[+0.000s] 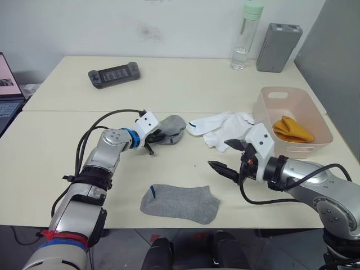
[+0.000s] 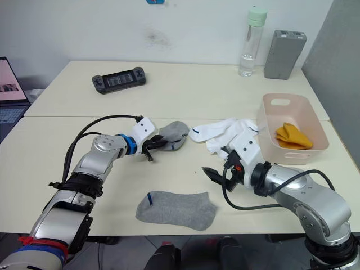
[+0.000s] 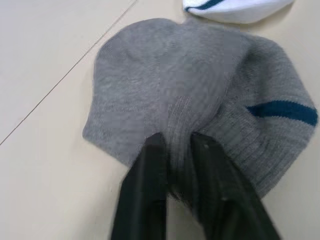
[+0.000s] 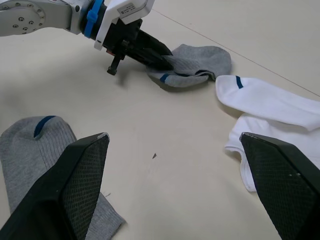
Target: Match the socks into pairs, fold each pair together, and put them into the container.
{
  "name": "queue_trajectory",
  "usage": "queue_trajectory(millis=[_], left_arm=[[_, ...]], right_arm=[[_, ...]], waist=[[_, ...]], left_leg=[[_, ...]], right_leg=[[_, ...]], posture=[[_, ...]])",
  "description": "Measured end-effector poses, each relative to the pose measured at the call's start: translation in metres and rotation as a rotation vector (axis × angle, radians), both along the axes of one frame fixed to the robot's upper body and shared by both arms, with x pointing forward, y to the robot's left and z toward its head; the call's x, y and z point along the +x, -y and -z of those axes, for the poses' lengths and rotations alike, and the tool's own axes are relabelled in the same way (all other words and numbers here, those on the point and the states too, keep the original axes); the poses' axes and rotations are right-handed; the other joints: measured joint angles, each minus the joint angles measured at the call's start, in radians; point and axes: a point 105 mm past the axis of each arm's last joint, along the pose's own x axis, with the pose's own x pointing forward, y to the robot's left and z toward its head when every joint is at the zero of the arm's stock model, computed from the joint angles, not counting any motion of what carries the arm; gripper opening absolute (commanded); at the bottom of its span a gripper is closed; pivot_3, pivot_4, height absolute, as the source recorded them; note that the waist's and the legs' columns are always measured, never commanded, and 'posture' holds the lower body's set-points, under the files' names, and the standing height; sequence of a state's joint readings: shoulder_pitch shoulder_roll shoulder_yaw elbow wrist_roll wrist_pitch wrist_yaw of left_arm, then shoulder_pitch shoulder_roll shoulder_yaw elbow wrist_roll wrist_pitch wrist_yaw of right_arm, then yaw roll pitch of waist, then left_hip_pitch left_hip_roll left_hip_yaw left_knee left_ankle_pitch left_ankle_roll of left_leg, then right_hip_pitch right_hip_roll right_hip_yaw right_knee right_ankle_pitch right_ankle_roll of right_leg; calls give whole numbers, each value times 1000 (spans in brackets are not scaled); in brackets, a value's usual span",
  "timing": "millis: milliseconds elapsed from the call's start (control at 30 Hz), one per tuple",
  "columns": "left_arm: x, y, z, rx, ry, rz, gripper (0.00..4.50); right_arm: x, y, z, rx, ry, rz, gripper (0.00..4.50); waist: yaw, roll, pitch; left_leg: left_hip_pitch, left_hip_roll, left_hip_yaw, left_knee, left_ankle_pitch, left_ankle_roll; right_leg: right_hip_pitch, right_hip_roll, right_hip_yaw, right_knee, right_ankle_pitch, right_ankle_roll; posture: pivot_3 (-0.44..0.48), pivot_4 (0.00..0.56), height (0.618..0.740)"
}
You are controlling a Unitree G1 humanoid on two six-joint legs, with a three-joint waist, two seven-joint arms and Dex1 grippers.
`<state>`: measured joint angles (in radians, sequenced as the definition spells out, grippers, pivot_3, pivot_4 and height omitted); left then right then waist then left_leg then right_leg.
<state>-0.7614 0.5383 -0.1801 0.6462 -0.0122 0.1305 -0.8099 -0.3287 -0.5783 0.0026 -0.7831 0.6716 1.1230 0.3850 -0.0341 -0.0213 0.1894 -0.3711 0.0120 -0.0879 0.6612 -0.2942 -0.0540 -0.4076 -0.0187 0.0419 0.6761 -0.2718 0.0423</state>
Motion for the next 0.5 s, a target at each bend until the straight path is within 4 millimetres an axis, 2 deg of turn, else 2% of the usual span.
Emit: queue_trajectory(millis=[100, 233, 433, 500], left_arm=[[3, -1, -9, -181, -10, -80, 51], [1, -7, -29, -412, -24, -140, 51], [-21, -7, -45, -668, -148, -107, 51], [-33, -2, -44, -677, -199, -58, 51]], right_arm=[[0, 0, 0, -3, 0, 0, 4500], [0, 0, 0, -3, 0, 0, 4500], [-1, -2, 2, -8, -6, -11, 4500], [-2, -3, 3, -10, -9, -21, 4500]], waist=[[2, 0, 0], [1, 0, 0], [1, 0, 0], [1, 0, 0]], left_leg=[[-1, 0, -1, 1, 0, 0], [-2, 0, -2, 1, 0, 0], [-1, 0, -2, 1, 0, 0], [-1, 0, -2, 1, 0, 0]], right_leg=[[0, 0, -1, 0, 0, 0], [0, 0, -1, 0, 0, 0], [-1, 0, -1, 1, 0, 0], [-1, 0, -1, 1, 0, 0]], posture=[[0, 150, 740], [0, 150, 740], [0, 150, 740], [0, 150, 740]])
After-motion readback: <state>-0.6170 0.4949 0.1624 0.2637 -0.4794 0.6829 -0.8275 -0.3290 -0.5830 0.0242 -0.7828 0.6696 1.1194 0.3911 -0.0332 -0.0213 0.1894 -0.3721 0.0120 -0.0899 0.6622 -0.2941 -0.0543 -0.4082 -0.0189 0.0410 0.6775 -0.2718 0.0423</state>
